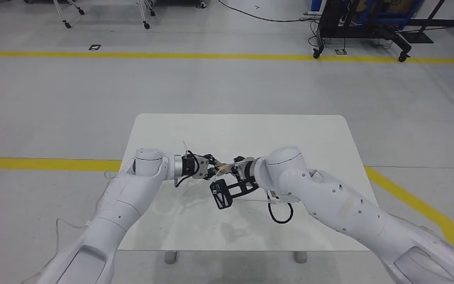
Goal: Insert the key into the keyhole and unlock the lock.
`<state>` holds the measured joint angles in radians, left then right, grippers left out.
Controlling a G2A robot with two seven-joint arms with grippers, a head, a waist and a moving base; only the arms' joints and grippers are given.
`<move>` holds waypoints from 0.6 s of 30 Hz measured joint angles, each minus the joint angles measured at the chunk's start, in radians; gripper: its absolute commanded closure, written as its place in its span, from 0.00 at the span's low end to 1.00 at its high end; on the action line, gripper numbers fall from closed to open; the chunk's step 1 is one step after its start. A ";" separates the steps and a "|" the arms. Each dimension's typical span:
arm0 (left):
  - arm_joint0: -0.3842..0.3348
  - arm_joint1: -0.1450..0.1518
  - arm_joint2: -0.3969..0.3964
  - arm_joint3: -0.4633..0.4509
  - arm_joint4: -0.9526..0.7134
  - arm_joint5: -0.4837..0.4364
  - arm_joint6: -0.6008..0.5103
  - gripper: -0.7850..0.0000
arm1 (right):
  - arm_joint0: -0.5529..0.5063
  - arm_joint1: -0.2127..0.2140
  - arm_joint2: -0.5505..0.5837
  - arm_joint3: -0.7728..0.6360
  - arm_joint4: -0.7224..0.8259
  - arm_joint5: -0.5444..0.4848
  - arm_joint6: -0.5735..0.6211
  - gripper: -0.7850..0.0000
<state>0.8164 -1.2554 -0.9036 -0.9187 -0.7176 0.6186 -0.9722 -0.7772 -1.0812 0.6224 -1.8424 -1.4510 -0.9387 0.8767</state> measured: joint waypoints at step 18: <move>-0.014 -0.014 0.020 0.016 -0.031 0.020 0.002 1.00 | 0.040 -0.012 -0.069 0.020 -0.029 0.036 0.040 1.00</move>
<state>0.8027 -1.2690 -0.8837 -0.9031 -0.7487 0.6381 -0.9698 -0.7373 -1.0934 0.5529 -1.8228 -1.4802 -0.9032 0.9169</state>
